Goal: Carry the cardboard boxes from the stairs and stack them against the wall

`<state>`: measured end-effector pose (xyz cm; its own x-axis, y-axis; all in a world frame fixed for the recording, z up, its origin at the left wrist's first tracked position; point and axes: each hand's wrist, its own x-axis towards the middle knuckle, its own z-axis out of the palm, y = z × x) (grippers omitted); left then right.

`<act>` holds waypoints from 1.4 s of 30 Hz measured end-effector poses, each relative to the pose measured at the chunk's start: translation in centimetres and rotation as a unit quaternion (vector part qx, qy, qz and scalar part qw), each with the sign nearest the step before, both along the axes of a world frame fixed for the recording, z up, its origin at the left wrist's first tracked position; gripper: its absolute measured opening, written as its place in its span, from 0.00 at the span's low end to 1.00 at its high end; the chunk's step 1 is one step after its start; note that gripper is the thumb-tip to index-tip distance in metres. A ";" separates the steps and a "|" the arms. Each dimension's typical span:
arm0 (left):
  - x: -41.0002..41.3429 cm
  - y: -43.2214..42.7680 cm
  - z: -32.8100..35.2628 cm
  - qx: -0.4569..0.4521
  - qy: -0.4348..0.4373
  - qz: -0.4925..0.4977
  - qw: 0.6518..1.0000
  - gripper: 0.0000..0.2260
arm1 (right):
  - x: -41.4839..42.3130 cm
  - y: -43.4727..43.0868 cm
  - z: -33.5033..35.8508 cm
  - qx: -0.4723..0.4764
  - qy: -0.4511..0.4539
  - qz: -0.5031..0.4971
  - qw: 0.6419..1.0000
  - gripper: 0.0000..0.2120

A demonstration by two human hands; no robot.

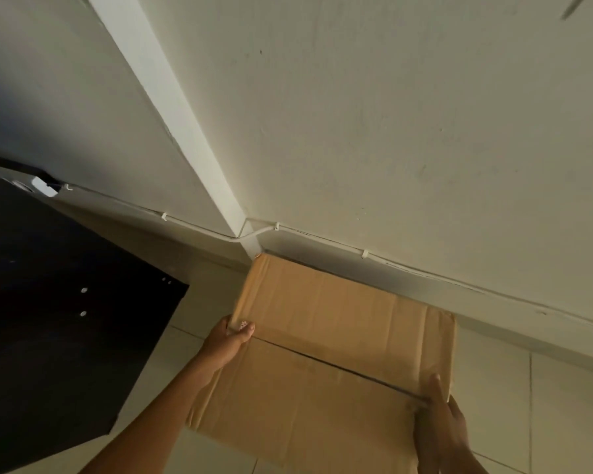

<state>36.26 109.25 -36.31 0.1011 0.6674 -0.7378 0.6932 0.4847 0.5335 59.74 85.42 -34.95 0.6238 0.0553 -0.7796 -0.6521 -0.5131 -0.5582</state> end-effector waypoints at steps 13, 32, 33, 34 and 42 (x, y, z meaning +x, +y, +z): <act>2.1 6.3 -2.5 0.029 -0.009 0.010 0.999 0.14 | 2.6 5.0 -4.8 -0.039 -0.075 0.084 0.993 0.23; 1.6 2.5 5.2 0.052 0.199 -0.079 0.975 0.36 | 4.9 5.5 3.7 -0.169 -0.048 0.370 0.912 0.32; 1.0 1.9 6.9 0.039 0.201 -0.074 0.976 0.36 | 4.3 5.6 5.4 -0.174 -0.058 0.409 0.894 0.30; 0.7 1.2 8.7 0.026 0.200 -0.074 0.977 0.36 | 3.7 5.6 7.0 -0.181 -0.058 0.448 0.874 0.28; 1.3 -4.7 26.0 0.072 0.139 -0.116 0.981 0.32 | -1.9 10.1 22.3 -0.120 -0.112 0.691 0.704 0.27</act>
<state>37.60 104.60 -10.33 0.0705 0.7494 -0.6584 0.9043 0.2306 0.3593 57.88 95.48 -12.69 0.2117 0.6139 -0.7605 0.6526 -0.6680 -0.3576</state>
